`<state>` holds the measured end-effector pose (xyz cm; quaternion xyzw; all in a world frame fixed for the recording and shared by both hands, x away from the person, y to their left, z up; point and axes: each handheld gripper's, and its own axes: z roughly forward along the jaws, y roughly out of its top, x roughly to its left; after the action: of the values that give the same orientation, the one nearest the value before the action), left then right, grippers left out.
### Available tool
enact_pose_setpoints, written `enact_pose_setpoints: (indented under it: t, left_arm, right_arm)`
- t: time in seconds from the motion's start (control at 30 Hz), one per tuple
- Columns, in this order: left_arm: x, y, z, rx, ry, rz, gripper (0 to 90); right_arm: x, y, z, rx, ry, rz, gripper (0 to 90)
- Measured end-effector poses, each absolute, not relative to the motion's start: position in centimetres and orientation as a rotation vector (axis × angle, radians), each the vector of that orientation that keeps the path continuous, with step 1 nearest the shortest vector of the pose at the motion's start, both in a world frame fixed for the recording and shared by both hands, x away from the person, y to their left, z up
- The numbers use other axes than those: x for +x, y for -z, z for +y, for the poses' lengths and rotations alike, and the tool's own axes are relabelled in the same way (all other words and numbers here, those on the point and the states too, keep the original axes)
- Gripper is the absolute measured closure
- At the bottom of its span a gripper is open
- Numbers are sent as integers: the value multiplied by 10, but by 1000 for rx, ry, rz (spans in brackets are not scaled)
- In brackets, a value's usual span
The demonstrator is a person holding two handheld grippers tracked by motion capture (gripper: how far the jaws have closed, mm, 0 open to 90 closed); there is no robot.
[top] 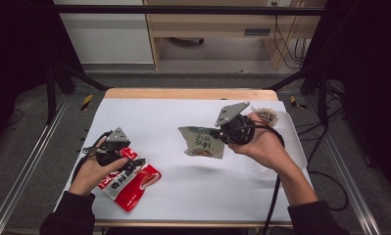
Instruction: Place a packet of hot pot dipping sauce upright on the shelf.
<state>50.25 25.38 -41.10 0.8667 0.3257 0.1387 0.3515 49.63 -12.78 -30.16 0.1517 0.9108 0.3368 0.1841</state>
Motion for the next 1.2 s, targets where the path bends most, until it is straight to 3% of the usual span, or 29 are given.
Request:
enact_pose_setpoints:
  t: [0.53,1.2]
  left_arm:
    - [503,413,258,2243,-360,863,90]
    - [502,415,259,2247,-360,868,86]
  right_arm:
    - [499,269,-167,462,-948,2478,900]
    - [501,256,-208,521,-992,2365,900]
